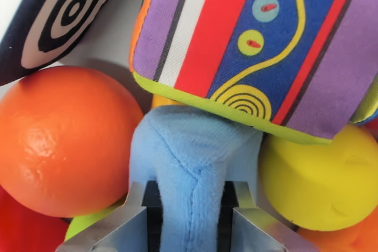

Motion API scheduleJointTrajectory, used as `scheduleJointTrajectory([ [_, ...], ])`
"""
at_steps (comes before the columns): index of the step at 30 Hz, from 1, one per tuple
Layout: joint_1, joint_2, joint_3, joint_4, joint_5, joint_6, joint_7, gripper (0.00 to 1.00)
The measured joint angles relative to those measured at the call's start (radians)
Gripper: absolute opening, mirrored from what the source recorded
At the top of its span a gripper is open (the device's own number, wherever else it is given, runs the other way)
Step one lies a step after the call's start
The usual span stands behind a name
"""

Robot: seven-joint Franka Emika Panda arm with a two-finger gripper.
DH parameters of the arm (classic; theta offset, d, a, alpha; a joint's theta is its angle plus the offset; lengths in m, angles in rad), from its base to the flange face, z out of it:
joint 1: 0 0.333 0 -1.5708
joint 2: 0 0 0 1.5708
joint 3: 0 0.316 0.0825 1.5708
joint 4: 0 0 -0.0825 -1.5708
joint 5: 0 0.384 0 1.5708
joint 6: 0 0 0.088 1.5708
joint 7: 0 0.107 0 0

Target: Pick an object from the bin

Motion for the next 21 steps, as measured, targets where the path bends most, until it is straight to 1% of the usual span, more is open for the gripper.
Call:
scheduleJointTrajectory([
  [10,0.001,-0.049,-0.002,-0.003,-0.003,-0.045,0.002,0.00],
  [17,0.001,-0.099,-0.003,-0.004,-0.009,-0.091,0.006,0.00],
  [21,0.001,-0.137,-0.003,-0.004,-0.014,-0.128,0.009,0.00],
])
